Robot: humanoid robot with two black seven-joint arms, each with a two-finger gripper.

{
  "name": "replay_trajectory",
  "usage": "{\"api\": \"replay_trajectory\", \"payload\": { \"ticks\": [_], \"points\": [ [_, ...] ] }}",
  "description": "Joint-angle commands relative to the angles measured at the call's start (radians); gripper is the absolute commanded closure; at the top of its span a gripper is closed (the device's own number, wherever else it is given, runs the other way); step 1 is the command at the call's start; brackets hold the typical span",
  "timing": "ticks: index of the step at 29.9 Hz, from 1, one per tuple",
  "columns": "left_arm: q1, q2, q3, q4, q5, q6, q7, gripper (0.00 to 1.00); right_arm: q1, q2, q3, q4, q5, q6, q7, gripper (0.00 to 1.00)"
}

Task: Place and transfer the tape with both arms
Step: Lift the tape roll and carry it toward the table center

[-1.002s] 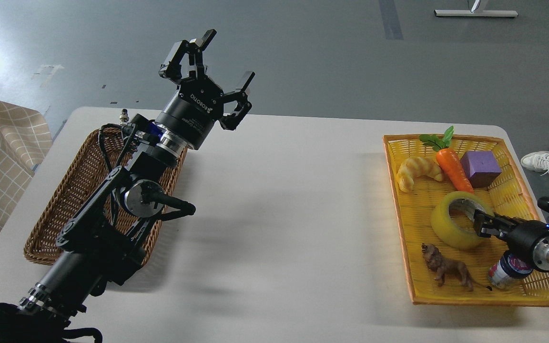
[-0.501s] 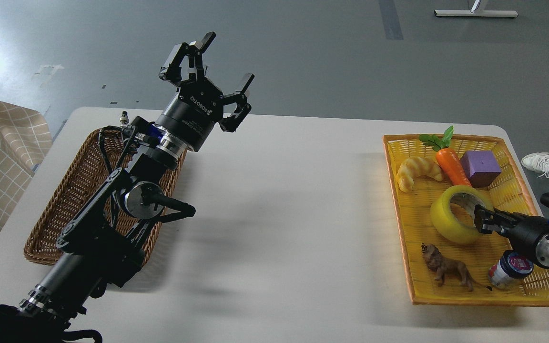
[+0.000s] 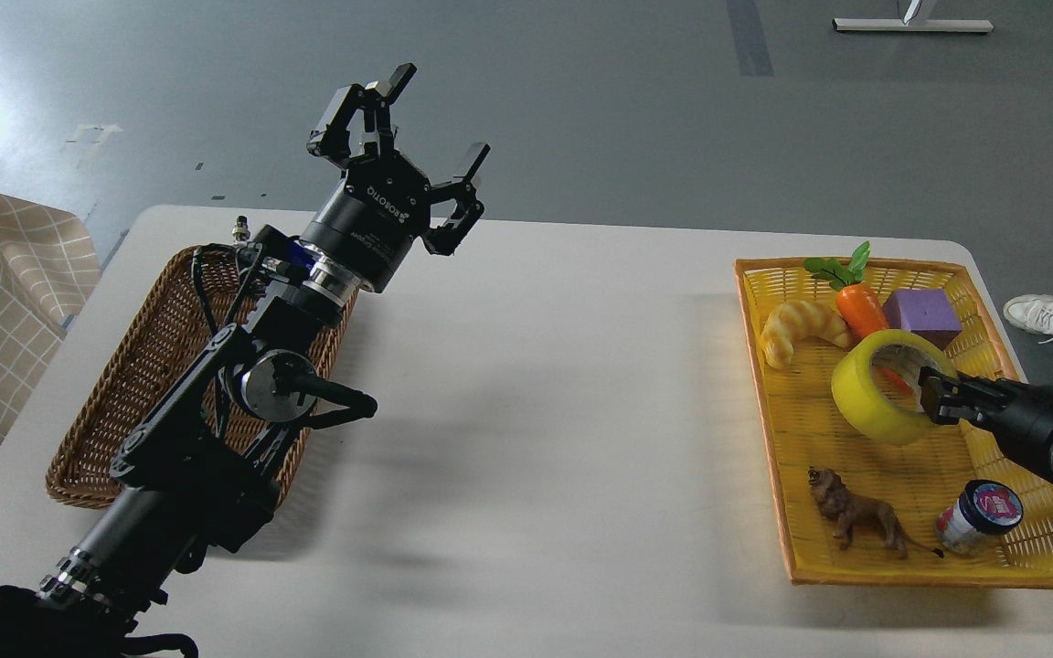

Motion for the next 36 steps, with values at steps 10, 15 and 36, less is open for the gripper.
{"api": "replay_trajectory", "payload": {
  "ticks": [10, 15, 36],
  "points": [
    [0.0, -0.003, -0.002, 0.0, 0.0, 0.0, 0.0, 0.02, 0.175, 0.012, -0.013, 0.07, 0.044, 0.032, 0.0, 0.8],
    [0.0, -0.005, -0.002, 0.0, 0.0, 0.002, 0.0, 0.02, 0.291, 0.099, -0.109, 0.081, 0.042, 0.032, -0.002, 0.8],
    [0.0, 0.006, -0.017, 0.0, 0.0, 0.0, -0.003, 0.02, 0.489, 0.367, -0.459, -0.084, 0.027, 0.032, -0.015, 0.8]
  ]
}}
